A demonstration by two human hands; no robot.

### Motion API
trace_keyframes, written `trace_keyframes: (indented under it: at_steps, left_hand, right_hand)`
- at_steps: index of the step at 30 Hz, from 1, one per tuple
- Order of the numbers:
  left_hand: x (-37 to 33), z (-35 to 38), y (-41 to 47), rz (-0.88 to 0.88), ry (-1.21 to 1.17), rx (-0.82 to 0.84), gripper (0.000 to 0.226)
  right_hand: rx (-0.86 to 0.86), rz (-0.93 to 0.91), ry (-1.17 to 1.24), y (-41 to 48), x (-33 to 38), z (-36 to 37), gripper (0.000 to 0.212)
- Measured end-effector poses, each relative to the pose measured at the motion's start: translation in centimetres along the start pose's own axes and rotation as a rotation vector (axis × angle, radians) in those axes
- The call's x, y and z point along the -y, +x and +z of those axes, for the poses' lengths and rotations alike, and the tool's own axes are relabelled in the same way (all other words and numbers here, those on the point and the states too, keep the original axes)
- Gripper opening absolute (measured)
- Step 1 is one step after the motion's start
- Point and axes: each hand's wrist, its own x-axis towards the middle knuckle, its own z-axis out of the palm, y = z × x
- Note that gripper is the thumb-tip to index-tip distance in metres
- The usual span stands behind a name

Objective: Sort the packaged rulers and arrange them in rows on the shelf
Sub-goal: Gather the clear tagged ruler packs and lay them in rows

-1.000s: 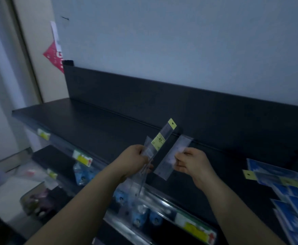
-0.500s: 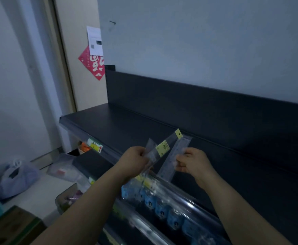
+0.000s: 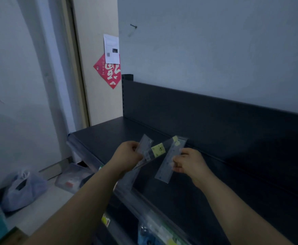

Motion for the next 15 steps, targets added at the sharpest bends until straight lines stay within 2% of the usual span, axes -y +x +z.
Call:
trace_keyframes:
  at_steps: [7,15]
  left_hand:
    - [3.2,-2.5,6.8,-0.017,-0.003,0.012,0.026]
    - [6.4,-7.1,15.0,0.013,0.079,0.092,0.035]
  right_hand:
    - [-0.001,0.02,-0.014,5.4,0.3,5.0,0.019]
    - [-0.107,0.051,-0.042,10.9,1.0,11.4,0.019]
